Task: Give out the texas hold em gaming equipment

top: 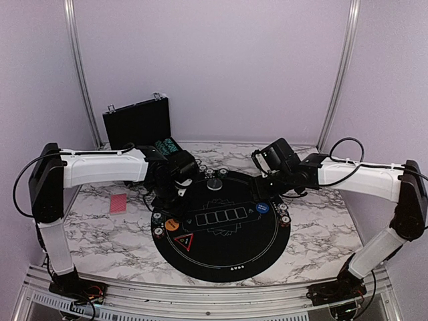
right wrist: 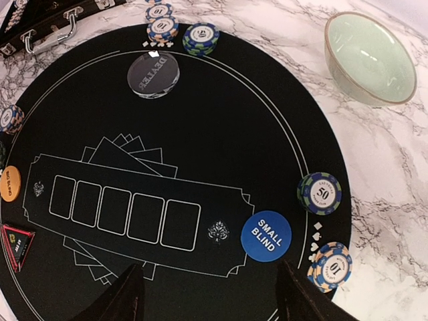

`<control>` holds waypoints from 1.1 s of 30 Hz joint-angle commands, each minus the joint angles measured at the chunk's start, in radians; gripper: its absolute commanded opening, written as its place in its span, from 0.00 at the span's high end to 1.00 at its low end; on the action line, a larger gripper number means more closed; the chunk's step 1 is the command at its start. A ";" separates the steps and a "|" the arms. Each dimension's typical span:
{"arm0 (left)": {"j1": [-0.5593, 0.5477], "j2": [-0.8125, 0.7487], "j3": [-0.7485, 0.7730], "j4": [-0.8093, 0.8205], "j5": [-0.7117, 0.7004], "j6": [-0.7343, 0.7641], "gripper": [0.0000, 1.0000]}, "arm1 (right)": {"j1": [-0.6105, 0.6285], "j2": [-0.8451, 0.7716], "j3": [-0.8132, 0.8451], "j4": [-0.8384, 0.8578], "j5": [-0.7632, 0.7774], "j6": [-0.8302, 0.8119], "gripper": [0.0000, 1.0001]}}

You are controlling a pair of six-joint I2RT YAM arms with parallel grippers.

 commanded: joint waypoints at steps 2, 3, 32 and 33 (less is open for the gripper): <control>0.042 0.105 0.134 -0.055 -0.004 0.074 0.60 | 0.008 -0.039 -0.013 0.016 0.014 0.020 0.35; 0.048 0.126 0.161 -0.059 -0.006 0.082 0.60 | 0.009 -0.040 -0.015 0.017 0.015 0.022 0.35; 0.203 0.704 0.964 -0.191 -0.050 0.204 0.57 | 0.009 -0.020 0.000 -0.001 0.014 0.025 0.35; 0.206 0.708 0.968 -0.191 -0.053 0.209 0.57 | 0.009 -0.018 0.001 0.000 0.013 0.025 0.35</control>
